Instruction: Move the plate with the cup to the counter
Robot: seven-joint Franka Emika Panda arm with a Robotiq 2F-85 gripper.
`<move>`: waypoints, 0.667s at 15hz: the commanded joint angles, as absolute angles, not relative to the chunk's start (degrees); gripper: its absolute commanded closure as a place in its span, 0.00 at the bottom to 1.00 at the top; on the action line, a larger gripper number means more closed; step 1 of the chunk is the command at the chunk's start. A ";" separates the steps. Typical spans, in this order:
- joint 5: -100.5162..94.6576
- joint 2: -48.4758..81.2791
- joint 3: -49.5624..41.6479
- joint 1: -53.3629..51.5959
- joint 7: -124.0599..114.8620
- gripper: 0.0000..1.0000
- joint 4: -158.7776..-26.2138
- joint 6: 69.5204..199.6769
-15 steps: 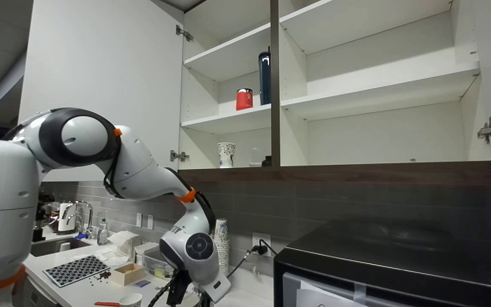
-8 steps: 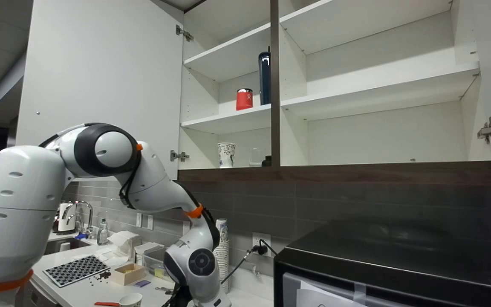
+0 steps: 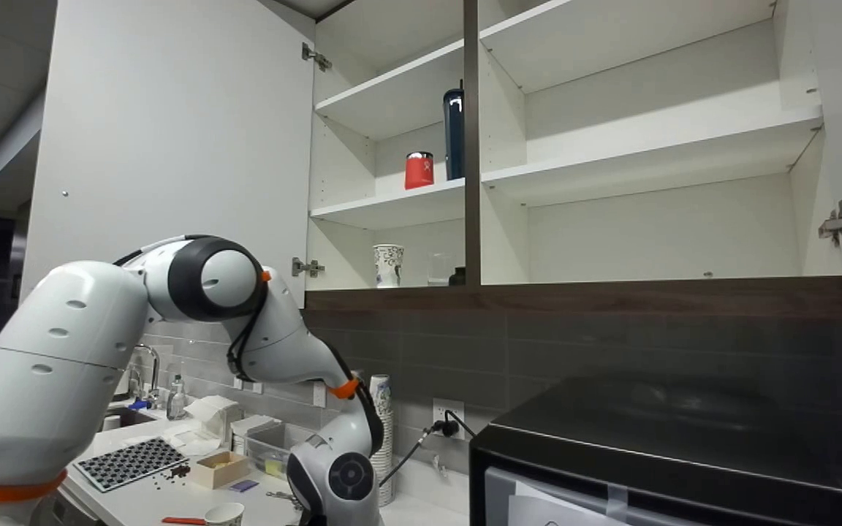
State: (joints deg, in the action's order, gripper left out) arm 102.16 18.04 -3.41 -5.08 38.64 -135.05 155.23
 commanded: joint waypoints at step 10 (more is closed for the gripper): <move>96.45 23.81 -3.98 -5.26 34.54 0.37 -133.20 156.61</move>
